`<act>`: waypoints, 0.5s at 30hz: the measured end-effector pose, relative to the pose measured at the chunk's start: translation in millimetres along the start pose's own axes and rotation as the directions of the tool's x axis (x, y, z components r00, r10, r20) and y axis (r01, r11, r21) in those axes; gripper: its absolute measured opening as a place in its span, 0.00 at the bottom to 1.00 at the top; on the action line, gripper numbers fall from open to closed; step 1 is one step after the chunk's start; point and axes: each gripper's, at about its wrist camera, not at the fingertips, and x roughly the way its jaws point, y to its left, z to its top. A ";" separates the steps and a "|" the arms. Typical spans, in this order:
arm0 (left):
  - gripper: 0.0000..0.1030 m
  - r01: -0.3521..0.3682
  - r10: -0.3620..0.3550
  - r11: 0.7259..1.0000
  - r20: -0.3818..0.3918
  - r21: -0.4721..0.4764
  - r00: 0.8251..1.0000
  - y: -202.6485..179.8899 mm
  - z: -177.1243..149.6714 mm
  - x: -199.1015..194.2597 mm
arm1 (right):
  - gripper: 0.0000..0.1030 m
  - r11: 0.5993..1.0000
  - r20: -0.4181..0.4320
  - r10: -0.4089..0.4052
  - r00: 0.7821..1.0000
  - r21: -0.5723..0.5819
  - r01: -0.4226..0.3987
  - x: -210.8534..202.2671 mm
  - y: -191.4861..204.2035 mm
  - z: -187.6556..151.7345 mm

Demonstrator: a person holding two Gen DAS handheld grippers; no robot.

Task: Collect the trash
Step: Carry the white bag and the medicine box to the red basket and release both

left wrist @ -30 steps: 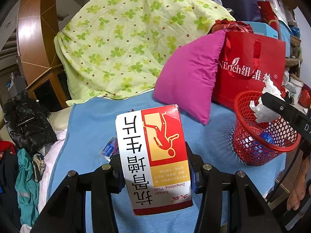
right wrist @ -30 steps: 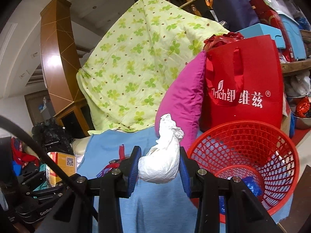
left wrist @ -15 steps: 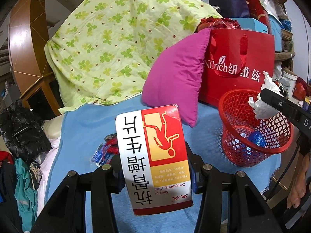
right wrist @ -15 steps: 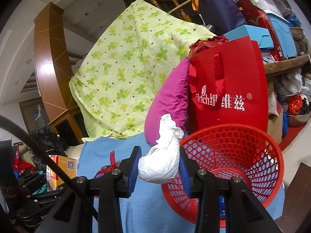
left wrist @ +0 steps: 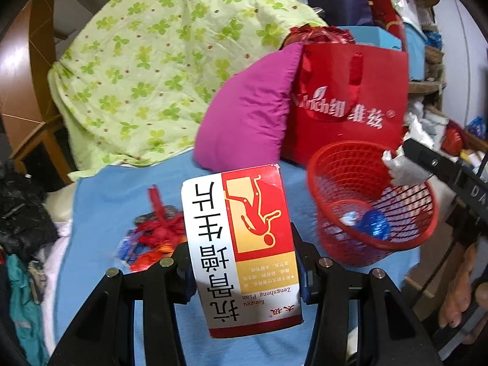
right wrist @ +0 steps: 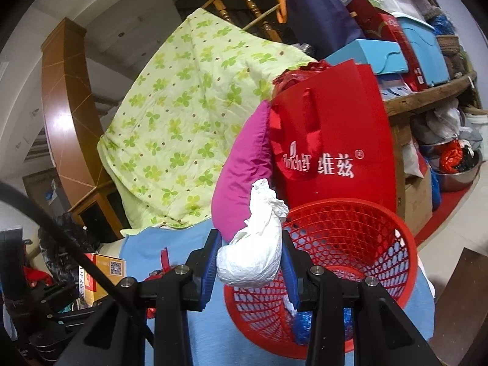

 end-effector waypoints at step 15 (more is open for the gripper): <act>0.51 0.318 -0.319 0.947 0.008 0.043 0.948 -65.0 48.7 26.5 | 0.41 0.981 0.007 -0.095 0.995 0.170 0.092 -8.1 -60.5 10.6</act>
